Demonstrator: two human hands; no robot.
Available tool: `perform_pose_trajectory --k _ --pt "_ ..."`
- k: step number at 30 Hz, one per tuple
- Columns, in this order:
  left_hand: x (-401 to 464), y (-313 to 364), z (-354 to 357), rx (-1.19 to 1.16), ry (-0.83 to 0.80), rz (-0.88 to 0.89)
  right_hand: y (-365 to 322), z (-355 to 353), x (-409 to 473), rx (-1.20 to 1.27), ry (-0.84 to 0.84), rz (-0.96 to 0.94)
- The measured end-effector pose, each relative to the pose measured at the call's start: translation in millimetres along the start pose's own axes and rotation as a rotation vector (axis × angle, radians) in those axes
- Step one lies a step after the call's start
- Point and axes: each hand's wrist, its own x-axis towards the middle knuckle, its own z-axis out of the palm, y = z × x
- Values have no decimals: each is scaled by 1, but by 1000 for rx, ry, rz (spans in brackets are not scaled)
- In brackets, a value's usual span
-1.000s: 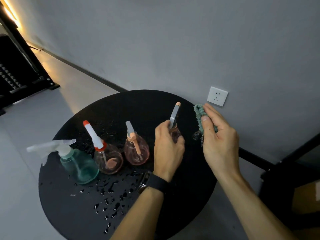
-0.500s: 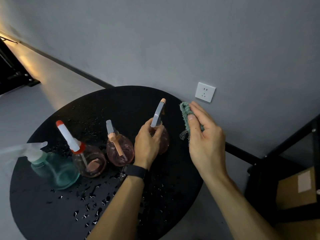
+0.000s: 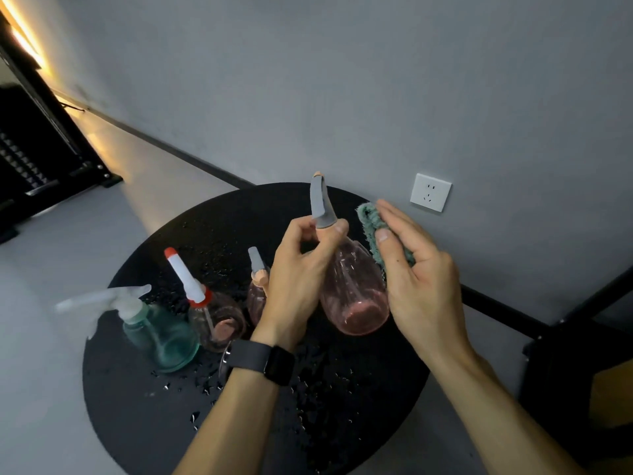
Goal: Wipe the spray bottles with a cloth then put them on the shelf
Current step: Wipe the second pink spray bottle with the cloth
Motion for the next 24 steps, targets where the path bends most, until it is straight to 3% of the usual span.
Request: perform_pose_trajectory --k 5,10,17,24 --pt "-11 18 -17 -111 -16 -31 -12 20 -11 -69 -147 -254" --pt "-16 31 -31 -235 11 -90 -23 41 -19 -52 -150 -387" --pt "-15 39 -56 -414 -34 -177 -33 60 -23 -19 -172 -460" --pt "-11 46 -82 -433 116 -147 -33 72 -43 -51 -251 -580"
